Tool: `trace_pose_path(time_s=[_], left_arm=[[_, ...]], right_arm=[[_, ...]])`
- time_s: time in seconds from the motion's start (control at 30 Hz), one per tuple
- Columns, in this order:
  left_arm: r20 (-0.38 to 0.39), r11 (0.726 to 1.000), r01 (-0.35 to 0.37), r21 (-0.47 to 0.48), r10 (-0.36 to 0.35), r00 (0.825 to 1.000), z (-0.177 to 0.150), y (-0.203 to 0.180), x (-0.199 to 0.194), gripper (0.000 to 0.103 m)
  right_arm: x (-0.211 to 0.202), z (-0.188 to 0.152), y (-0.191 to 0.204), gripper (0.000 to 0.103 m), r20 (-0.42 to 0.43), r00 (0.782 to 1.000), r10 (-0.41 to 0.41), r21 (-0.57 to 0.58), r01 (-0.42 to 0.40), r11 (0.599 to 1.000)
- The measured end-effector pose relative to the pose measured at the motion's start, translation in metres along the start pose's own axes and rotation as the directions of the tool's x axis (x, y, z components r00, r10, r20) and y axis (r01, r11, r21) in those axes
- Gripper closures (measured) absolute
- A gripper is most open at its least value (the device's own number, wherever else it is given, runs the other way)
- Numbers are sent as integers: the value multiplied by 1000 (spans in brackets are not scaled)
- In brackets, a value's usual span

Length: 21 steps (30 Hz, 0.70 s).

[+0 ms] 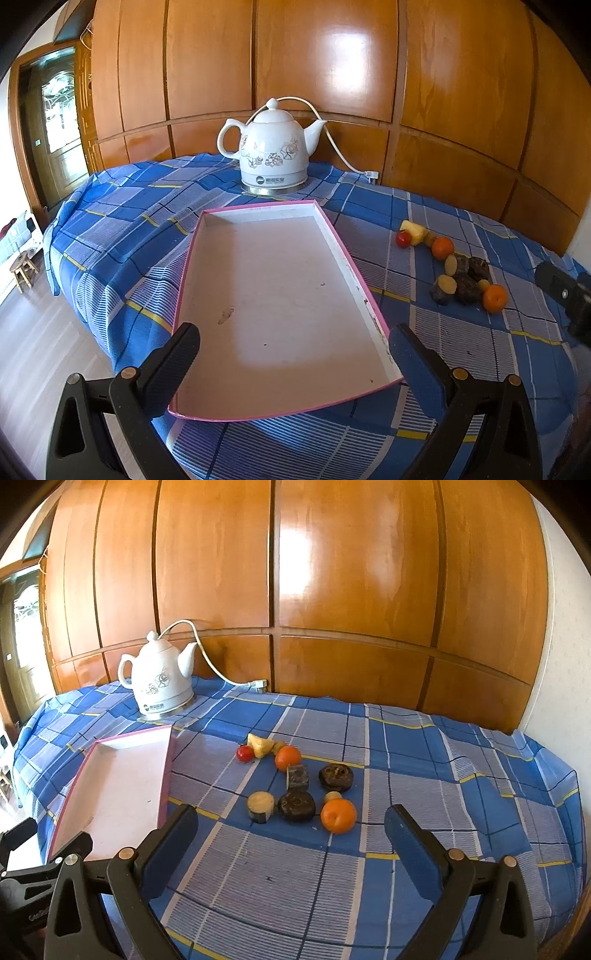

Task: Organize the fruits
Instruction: 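Move the left tool toward the fruit cluster beside the tray, then grasp the round potato slice with the left gripper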

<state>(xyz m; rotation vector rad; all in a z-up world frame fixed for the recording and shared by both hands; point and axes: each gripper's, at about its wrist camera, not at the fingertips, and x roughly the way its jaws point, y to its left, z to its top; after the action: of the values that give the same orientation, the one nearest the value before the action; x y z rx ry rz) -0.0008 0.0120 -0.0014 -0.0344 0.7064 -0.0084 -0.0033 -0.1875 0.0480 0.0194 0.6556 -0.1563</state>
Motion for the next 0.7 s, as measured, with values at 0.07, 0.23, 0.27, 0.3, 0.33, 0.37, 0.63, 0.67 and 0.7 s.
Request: trace_pose_path(time_s=[0.07,0.23,0.27,0.3,0.33,0.37,0.63,0.67,0.7], left_arm=[[-6,1000,23,-1,-23,1000,0,0,1,0],[-34,997,77,2,-76,996,-1,-4,4,0],[-42,996,88,0,-87,995,-1,-4,5,0],[-47,995,99,0,-99,994,-1,-5,6,0],[-54,993,116,-2,-116,992,-2,-6,7,0],[-63,992,128,-2,-128,990,-2,-7,9,0],[-134,973,225,46,-217,967,11,-21,21,19],[-146,968,241,63,-230,962,14,-26,23,22],[-158,962,259,82,-244,957,16,-32,25,27]], right_arm=[[2,3,-4,0,-25,1000,-1,-5,1,1000],[8,18,-27,1,-28,1000,11,12,-10,1000],[10,22,-34,1,-22,1000,17,20,-17,1000],[11,24,-40,1,-11,1000,21,23,-20,1000],[13,30,-50,1,-5,1000,26,31,-26,999],[15,33,-57,1,-6,1000,27,34,-27,999],[61,39,-135,1,-120,993,-13,116,27,993],[66,37,-141,2,-135,991,-17,121,33,992],[70,35,-147,3,-149,989,-10,132,30,991]])
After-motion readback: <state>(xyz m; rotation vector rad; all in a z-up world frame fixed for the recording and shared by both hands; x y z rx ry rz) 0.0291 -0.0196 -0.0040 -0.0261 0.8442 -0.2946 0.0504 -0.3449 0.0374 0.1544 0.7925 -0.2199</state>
